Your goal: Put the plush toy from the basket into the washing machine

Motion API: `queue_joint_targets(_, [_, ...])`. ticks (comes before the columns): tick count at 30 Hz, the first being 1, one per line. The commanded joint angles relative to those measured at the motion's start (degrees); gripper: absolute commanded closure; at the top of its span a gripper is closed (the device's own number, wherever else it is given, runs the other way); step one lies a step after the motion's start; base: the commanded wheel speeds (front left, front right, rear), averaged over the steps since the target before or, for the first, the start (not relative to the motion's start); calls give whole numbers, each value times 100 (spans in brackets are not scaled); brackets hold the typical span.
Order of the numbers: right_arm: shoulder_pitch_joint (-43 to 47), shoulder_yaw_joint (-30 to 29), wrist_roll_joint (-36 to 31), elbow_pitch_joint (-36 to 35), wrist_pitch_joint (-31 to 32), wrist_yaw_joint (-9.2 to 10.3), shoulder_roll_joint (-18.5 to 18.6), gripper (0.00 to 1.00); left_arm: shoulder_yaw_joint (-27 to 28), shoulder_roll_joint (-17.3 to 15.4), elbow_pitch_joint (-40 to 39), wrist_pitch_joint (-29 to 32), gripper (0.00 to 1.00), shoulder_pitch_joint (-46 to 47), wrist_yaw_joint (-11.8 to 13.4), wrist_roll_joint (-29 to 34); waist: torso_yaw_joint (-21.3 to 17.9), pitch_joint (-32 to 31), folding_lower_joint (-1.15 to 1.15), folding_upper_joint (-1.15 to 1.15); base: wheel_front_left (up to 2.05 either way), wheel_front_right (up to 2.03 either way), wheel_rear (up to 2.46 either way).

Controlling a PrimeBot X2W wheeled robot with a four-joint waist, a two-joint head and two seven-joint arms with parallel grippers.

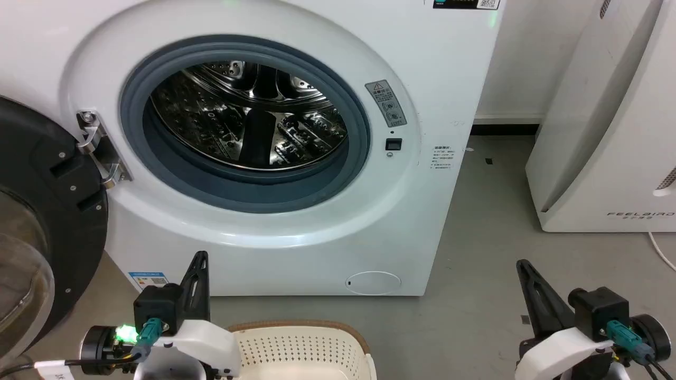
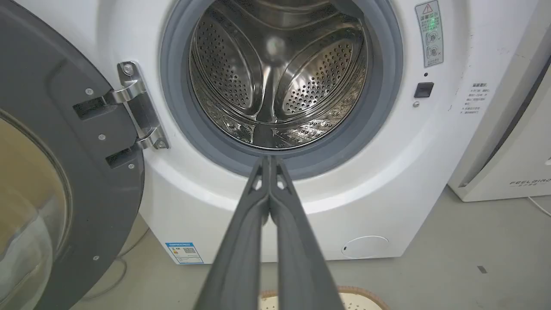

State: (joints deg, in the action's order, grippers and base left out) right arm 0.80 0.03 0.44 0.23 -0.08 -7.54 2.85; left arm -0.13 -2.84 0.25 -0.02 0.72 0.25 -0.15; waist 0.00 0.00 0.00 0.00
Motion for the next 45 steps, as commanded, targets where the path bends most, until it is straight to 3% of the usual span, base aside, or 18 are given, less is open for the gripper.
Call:
queue_joint_targets(1, [-80,-3,-44,-23,8,5,3,100,13,-4,-25,2,100,-72,-25,15,0,0,0,0,0,0,0])
queue_joint_targets(19, [-80,-3,-44,-23,8,5,3,100,13,-4,-25,2,100,-72,-25,15,0,0,0,0,0,0,0])
queue_joint_targets(20, [1,0,2,0,0,0,0,0,-1,0,2,0,0,1,1,-1,0,0,0,0,0,0,0])
queue_joint_targets(33, [3,-82,188,-89,-133,0,0,0,-107,1,96,-132,0,29,126,-40,-7,36,0,0,0,0,0])
queue_joint_targets(45, [-29,-138,368,-200,-275,1,0,0,-318,0,862,-276,0,274,48,-89,-65,157,0,0,0,0,0])
